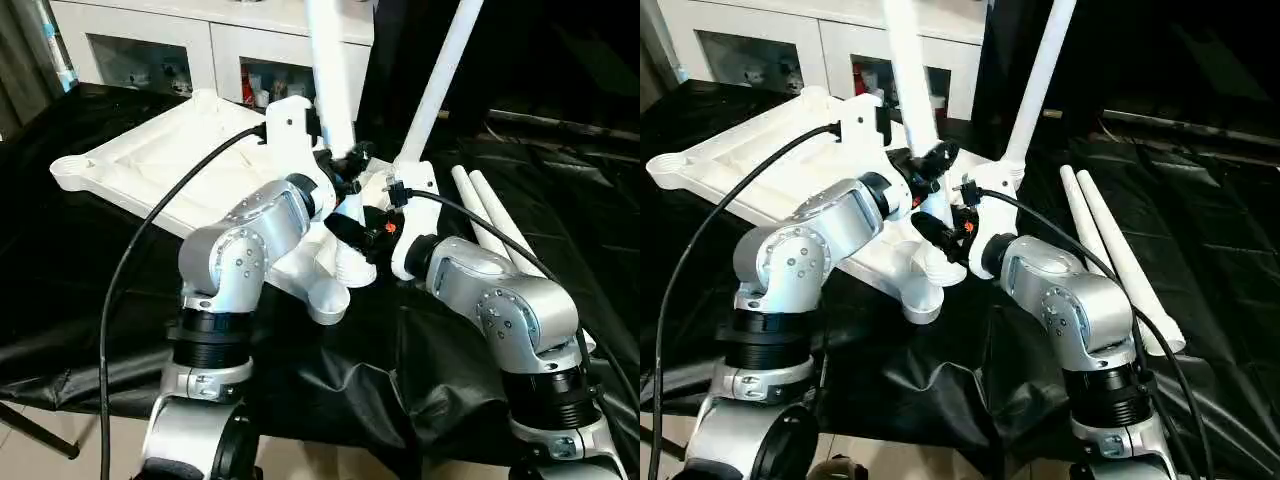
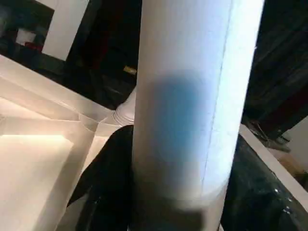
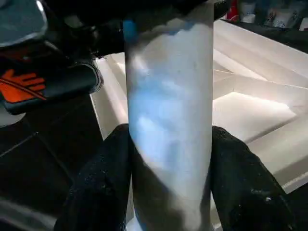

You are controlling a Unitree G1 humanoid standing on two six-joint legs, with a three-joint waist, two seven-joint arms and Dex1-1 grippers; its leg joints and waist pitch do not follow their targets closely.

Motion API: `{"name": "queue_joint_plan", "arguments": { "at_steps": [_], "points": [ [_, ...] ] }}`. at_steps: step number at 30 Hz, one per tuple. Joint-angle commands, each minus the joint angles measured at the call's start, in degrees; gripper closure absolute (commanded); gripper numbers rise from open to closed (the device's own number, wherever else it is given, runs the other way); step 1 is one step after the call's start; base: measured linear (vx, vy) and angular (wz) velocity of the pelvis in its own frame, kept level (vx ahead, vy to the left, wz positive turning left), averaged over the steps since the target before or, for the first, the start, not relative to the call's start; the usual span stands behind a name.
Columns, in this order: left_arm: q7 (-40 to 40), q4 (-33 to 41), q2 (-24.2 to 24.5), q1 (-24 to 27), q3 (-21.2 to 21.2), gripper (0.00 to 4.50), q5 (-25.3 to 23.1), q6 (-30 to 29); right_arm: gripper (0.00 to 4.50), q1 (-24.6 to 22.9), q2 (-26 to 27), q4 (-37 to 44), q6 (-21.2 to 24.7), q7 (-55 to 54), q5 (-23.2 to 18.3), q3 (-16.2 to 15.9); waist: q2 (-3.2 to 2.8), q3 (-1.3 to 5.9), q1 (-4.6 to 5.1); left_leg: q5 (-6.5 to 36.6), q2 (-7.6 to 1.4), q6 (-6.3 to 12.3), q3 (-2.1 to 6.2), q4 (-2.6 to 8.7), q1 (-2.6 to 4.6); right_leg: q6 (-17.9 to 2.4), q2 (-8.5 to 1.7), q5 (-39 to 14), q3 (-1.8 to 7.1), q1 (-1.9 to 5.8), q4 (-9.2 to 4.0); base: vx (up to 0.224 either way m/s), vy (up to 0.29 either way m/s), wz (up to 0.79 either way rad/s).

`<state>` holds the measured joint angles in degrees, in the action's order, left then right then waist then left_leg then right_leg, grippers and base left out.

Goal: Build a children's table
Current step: Pick table leg

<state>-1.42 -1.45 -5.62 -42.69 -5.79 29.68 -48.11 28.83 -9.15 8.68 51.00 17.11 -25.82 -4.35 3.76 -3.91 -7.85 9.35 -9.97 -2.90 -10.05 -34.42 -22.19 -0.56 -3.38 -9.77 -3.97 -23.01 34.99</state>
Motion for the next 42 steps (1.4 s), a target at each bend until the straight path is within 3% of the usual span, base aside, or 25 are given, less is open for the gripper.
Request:
{"name": "queue_joint_plan", "arguments": {
  "at_steps": [1,3,4,6,8,11,14,15,19,21,22,27,30,31,32,37,42],
  "points": [
    [-0.05,0.59,0.03,-0.84,-0.01,2.54,-0.45,1.12,2.61,-0.53,-0.7,0.88,0.15,-0.73,0.87,1.28,-0.43,3.82,0.49,15.48,-2.94,-3.66,1.7,4.46,1.41,-0.37,-4.83,-20.15,2.79,2.15,-5.33,0.0,0.0,0.0],
    [1.19,1.31,0.63,-0.67,0.01,2.56,-0.18,0.89,2.61,-0.67,-1.47,0.97,-1.41,0.35,1.46,0.17,-0.47,3.9,0.43,15.43,-2.96,-3.73,1.74,4.44,1.49,-0.24,-4.92,-20.5,2.75,2.12,-5.34,0.0,0.0,0.0],
    [1.62,1.5,0.82,-0.62,0.02,2.59,-0.02,0.76,2.05,-0.71,-1.8,1.0,-2.02,0.77,1.73,-0.31,-0.53,3.98,0.43,15.15,-2.95,-3.81,1.71,4.39,1.43,-0.26,-4.91,-20.09,2.8,2.17,-5.29,0.0,0.0,0.0],
    [4.21,2.15,2.04,-0.61,0.62,2.6,0.88,-0.14,1.91,-0.89,-1.2,1.0,-1.46,2.38,-0.76,1.03,-0.45,4.21,0.45,14.8,-3.02,-3.75,1.73,4.36,1.43,-0.51,-4.99,-19.53,2.78,2.25,-5.16,0.0,0.0,0.0],
    [7.14,2.88,3.64,-0.81,1.14,2.61,2.28,-1.6,1.56,-0.52,-2.1,1.12,0.29,4.78,-3.58,3.06,-0.42,4.35,0.5,13.72,-3.03,-3.42,1.61,4.29,1.36,-1.44,-4.91,-17.35,2.82,2.32,-4.84,0.0,0.0,0.0],
    [10.7,3.24,5.36,-1.43,0.98,2.62,4.49,-3.4,1.45,0.14,-5.44,1.23,3.49,9.42,-7.62,5.84,-0.58,4.32,0.13,12.93,-3.03,-3.07,1.37,4.1,1.66,-2.6,-4.78,-15.22,2.9,2.37,-4.62,0.0,0.0,0.0],
    [15.31,2.75,7.12,-2.68,-0.28,2.62,7.89,-5.3,1.13,0.58,-12.34,0.28,7.02,17.3,-11.98,8.73,-0.66,4.26,-0.22,12.36,-3.0,-2.77,1.25,4.01,1.6,-3.59,-4.79,-13.76,2.95,2.53,-4.58,0.0,0.0,0.0],
    [16.79,2.56,7.66,-3.16,-0.53,2.62,8.8,-5.94,1.06,0.97,-14.34,-0.41,8.26,19.67,-13.71,10.24,-0.57,4.21,-0.13,12.28,-2.9,-2.72,1.33,4.06,1.28,-3.79,-4.84,-14.08,2.89,2.81,-4.49,0.0,0.0,0.0],
    [19.13,1.87,7.95,-4.53,-1.92,2.62,11.93,-7.78,1.04,2.82,-17.17,-2.64,12.12,23.77,-19.31,14.55,-0.37,4.02,-0.3,12.2,-2.72,-1.97,1.21,3.76,1.31,-4.7,-5.03,-17.31,2.77,2.79,-4.92,0.0,0.0,0.0],
    [20.58,1.93,8.55,-4.55,-2.26,2.62,13.39,-8.56,1.04,3.18,-18.47,-3.5,13.23,25.52,-20.44,14.35,-0.32,4.03,-0.14,11.87,-2.65,-1.84,1.34,3.78,1.08,-4.82,-5.05,-19.23,2.58,3.03,-4.98,0.0,0.0,0.0],
    [20.94,1.96,8.7,-4.49,-2.29,2.62,13.65,-8.7,1.04,3.13,-18.84,-3.54,13.2,26.05,-20.4,14.02,-0.4,4.09,-0.22,12.01,-2.81,-1.71,1.27,3.68,1.45,-4.63,-5.04,-19.96,2.61,2.76,-5.24,0.0,0.0,0.0],
    [23.82,1.78,9.6,-4.47,-2.82,2.62,15.95,-10.35,1.04,2.98,-21.25,-3.06,14.06,29.42,-20.9,11.61,-0.5,4.07,-0.1,11.69,-3.0,-1.92,1.34,3.8,1.47,-5.48,-4.95,-18.88,2.64,2.73,-5.05,0.0,0.0,0.0],
    [25.35,1.53,9.98,-4.7,-2.8,2.62,16.8,-10.68,1.04,3.32,-21.56,-2.56,15.18,30.02,-21.78,11.55,0.03,4.08,0.0,11.36,-2.97,-1.61,1.17,3.71,1.47,-6.01,-4.96,-18.99,2.65,2.74,-5.08,0.0,0.0,0.0],
    [25.87,1.48,10.07,-4.7,-2.77,2.62,17.03,-10.62,1.04,3.35,-21.66,-2.4,15.36,30.17,-21.96,11.49,-0.14,4.09,-0.08,11.06,-3.02,-1.52,1.22,3.71,1.49,-5.97,-4.99,-19.19,2.67,2.72,-5.0,0.0,0.0,0.0],
    [28.28,1.33,10.54,-4.65,-2.52,2.62,17.93,-10.1,1.04,3.5,-22.05,-2.02,16.0,30.89,-22.55,11.21,0.46,4.12,-0.09,10.48,-2.95,-1.25,1.1,3.65,1.45,-5.77,-5.05,-19.63,2.66,2.79,-5.08,0.0,0.0,0.0],
    [34.18,2.16,11.91,-3.73,-0.31,2.62,18.3,-8.34,1.04,3.86,-22.26,-2.62,15.53,31.77,-21.88,10.08,0.07,3.99,0.0,10.89,-3.08,-1.62,1.16,3.83,1.42,-4.86,-5.09,-21.19,2.73,2.56,-5.25,0.0,0.0,0.0],
    [36.84,2.68,11.87,-3.38,0.9,2.62,18.84,-8.26,1.63,3.06,-21.25,-1.9,15.33,31.0,-22.09,9.37,-0.16,4.07,-0.04,11.45,-3.13,-2.11,1.24,3.87,1.45,-5.19,-5.14,-20.54,2.74,2.61,-5.18,0.0,0.0,0.0]
  ]
}}
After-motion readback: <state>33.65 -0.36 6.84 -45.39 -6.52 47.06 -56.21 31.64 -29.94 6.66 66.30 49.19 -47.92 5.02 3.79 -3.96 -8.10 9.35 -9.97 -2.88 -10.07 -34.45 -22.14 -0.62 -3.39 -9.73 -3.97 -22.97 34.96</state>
